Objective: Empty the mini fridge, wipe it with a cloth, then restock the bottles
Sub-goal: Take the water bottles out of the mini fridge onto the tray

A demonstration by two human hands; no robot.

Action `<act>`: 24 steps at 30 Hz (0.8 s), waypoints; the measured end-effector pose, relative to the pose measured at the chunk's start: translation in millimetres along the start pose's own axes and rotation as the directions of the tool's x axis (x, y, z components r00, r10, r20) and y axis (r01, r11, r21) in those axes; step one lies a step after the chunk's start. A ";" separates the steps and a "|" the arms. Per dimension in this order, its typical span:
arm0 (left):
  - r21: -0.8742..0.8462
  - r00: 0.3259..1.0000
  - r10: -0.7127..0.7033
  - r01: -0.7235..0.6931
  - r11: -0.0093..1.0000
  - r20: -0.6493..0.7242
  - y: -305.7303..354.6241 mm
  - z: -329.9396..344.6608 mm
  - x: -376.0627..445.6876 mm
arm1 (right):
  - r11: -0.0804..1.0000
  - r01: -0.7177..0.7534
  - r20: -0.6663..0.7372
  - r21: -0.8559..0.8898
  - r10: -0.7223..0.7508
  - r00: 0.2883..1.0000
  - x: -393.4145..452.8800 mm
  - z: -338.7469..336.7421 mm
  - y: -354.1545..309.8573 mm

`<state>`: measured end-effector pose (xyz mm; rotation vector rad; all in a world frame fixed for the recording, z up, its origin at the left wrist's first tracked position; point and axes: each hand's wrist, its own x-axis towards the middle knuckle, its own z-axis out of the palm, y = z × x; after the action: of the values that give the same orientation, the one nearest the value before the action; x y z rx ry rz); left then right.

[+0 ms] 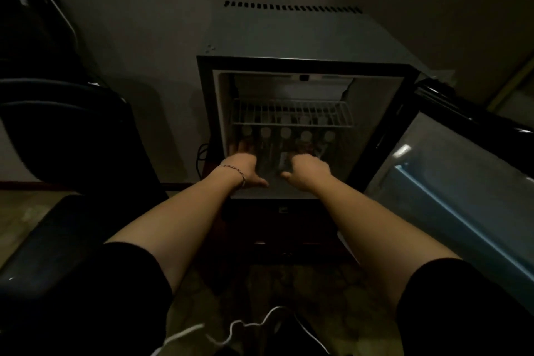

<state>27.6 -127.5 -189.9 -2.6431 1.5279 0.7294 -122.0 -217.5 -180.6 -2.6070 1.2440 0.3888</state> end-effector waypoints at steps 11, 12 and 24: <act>-0.158 0.961 0.001 -0.047 0.986 -0.277 -2.6 7.4 86.5 | 0.932 0.253 -0.038 0.260 -0.252 0.967 99.7 -10.3 -5.0; -0.209 0.963 -0.010 -0.048 0.977 -0.270 -2.9 7.3 89.5 | 0.922 0.287 -0.043 0.261 -0.285 0.957 105.6 -7.4 -6.5; -0.321 0.876 -0.016 -0.159 0.934 -0.482 0.0 14.1 76.6 | 0.875 0.456 -0.191 0.166 -0.425 0.885 118.8 15.6 -12.8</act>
<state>54.2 -187.0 -232.5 -3.2405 1.7501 0.3894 -42.2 -290.7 -233.5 -2.6634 0.6393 -0.0218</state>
